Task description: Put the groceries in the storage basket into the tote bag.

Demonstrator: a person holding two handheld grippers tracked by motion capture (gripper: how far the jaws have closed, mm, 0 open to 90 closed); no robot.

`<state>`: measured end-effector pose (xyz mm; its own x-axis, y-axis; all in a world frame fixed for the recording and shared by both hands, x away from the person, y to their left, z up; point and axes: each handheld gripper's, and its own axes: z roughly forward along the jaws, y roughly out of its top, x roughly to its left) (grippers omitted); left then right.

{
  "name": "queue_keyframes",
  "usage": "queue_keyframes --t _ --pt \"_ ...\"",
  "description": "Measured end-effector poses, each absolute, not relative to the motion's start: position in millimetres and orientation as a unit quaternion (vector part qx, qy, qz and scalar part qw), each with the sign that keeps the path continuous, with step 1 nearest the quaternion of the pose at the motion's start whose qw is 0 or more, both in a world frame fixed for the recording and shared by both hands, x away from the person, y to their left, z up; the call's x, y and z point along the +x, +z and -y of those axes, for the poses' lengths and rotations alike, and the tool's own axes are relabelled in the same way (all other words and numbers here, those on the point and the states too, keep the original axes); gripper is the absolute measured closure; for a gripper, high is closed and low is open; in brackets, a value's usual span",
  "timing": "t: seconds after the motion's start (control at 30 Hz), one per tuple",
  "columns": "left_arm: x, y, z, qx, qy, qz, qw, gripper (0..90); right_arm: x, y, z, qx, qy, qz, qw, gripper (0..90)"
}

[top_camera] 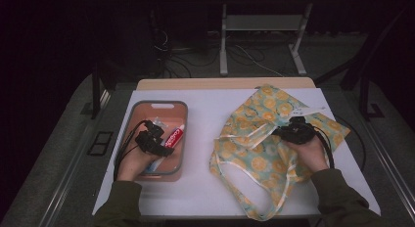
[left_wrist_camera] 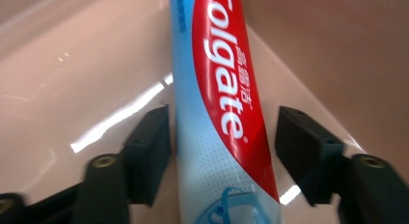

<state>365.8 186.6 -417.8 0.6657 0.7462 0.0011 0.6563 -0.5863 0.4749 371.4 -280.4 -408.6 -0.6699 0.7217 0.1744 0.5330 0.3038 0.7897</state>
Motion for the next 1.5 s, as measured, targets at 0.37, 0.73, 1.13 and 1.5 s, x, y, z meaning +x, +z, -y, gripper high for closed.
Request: queue_keyframes --t 0.37,0.73,1.13,1.5 --pt "365 -411 -192 0.866 0.088 -0.428 0.244 69.6 371 -408 282 0.392 0.441 -0.8 0.108 88.2" --pt "363 -398 -195 0.858 0.109 -0.425 0.266 75.1 371 -408 282 0.393 0.442 -0.799 0.109 88.2" --pt "351 -366 -205 0.839 0.135 -0.416 0.322 75.5 371 -408 283 0.394 0.442 -0.799 0.109 88.2" --pt "340 -344 -193 0.834 0.12 -0.383 0.379 75.7 371 -408 283 0.395 0.442 -0.798 0.108 88.1"
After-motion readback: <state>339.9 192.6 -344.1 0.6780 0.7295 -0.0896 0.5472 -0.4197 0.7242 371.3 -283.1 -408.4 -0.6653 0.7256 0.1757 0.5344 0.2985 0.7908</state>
